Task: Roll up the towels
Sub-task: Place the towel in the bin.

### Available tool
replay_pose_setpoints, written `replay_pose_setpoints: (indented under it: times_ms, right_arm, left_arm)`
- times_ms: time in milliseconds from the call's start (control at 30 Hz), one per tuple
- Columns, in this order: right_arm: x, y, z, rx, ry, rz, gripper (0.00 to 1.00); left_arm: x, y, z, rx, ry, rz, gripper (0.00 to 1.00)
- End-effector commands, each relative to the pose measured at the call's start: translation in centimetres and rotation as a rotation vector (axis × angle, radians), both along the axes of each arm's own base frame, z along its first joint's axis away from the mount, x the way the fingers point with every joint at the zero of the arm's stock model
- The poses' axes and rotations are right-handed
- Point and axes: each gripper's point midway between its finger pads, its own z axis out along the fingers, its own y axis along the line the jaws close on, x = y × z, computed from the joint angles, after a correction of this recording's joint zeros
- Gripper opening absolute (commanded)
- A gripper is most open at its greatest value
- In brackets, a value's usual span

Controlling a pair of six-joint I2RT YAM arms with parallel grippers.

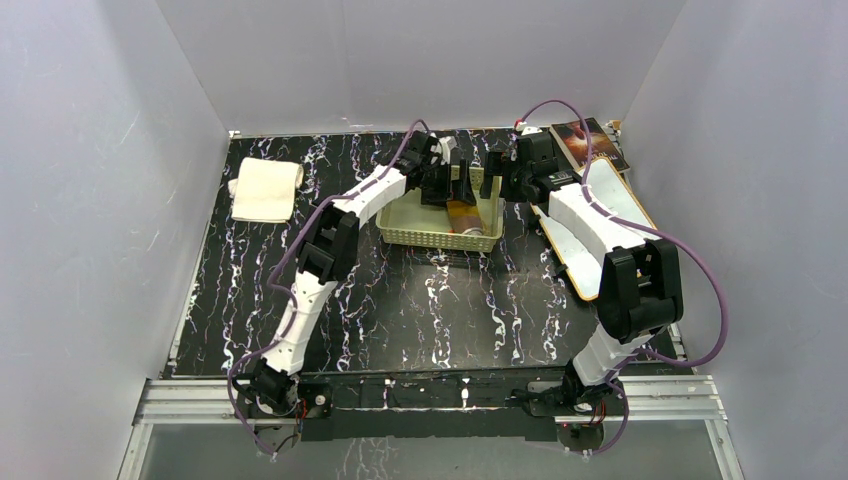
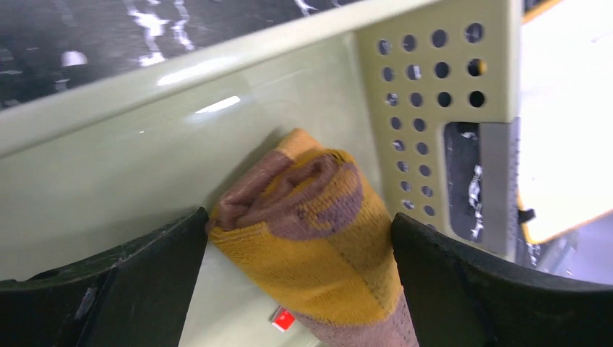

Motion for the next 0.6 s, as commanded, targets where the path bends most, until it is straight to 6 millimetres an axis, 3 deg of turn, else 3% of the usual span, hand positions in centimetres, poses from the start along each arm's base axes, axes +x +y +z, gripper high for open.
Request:
replay_pose_setpoints:
  times_ms: [0, 267, 567]
  right_arm:
    - [1.3, -0.5, 3.8, -0.007, -0.108, -0.014, 0.98]
    - [1.3, -0.7, 3.7, -0.019, -0.105, -0.019, 0.98]
    - [1.2, -1.0, 3.8, -0.032, -0.109, -0.025, 0.98]
  left_arm:
    - [0.0, 5.1, -1.5, 0.236, 0.004, 0.112, 0.98]
    - [-0.9, 5.0, 0.8, 0.163, -0.008, 0.131, 0.97]
    - [-1.7, 3.3, -0.3, 0.071, 0.048, 0.099, 0.79]
